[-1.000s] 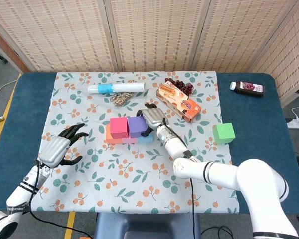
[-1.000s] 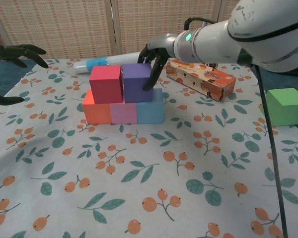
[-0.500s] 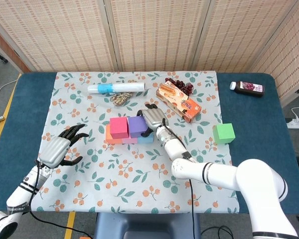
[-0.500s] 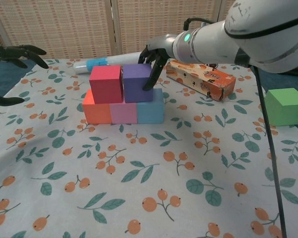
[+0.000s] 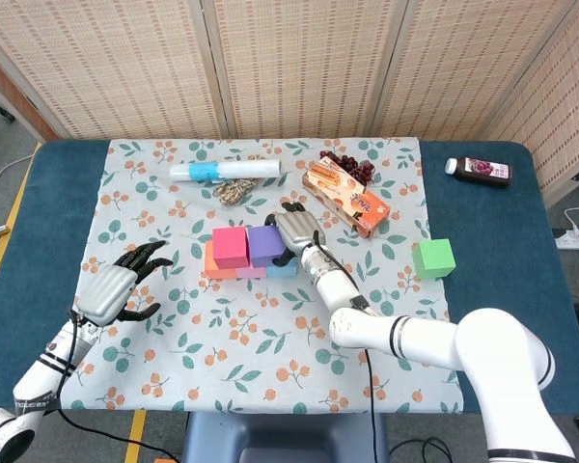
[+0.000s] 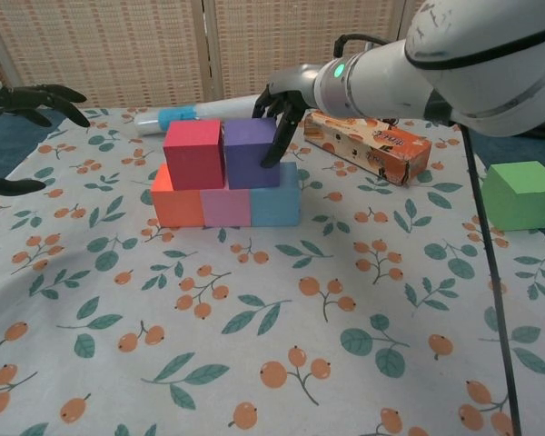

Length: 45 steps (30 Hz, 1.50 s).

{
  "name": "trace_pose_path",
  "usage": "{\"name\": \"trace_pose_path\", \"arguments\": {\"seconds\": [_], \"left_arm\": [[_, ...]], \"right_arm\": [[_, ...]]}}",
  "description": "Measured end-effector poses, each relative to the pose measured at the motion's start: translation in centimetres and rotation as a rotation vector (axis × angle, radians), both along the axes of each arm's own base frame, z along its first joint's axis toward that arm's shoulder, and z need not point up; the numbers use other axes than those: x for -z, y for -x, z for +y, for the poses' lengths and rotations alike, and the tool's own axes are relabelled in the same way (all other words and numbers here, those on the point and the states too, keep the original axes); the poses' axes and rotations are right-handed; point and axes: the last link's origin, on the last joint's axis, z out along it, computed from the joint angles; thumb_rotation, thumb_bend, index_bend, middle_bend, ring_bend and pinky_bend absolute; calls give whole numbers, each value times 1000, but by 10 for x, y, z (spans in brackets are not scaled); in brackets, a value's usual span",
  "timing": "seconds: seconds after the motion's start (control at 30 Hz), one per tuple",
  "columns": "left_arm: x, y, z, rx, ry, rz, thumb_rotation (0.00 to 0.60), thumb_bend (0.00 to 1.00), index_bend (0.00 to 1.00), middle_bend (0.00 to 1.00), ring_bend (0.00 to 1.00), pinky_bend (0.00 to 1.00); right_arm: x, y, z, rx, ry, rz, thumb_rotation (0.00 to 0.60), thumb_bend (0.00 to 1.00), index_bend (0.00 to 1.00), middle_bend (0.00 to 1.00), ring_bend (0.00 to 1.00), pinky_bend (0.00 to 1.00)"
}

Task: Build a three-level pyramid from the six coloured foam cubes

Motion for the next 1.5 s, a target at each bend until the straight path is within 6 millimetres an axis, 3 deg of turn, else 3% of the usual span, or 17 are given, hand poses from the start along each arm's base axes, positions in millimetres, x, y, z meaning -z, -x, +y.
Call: {"name": "trace_pose_path", "arguments": {"seconds": [0.4, 0.6, 0.9, 1.13, 1.33, 1.5], "left_arm": [[1, 3, 0, -3, 4, -3, 600, 295, 200, 0, 0, 146], [1, 3, 0, 0, 5, -1, 600, 296, 200, 0, 0, 146], [1, 1, 2, 8, 14, 14, 600, 296, 199, 0, 0, 135], [4, 0, 9, 14, 33, 52, 600, 294, 210, 0, 0, 124], [6, 8, 22, -8, 34, 104, 600, 292, 230, 0, 0, 92], [8, 13, 35, -46, 35, 117, 600, 293, 242, 0, 0, 75]], "right_arm": [[5, -2, 1, 4, 8, 6, 600, 114, 270, 306, 37, 0], [5, -1, 2, 8, 8, 5, 600, 114, 148, 303, 4, 0], [3, -1, 4, 7, 2, -1, 600, 114, 6, 205, 0, 0], [1, -1, 7, 3, -2, -2, 600, 114, 0, 126, 0, 0], [-17, 0, 11, -7, 12, -15, 600, 114, 0, 93, 0, 0], [-44, 7, 19, 1, 13, -65, 600, 114, 0, 129, 0, 0]]}}
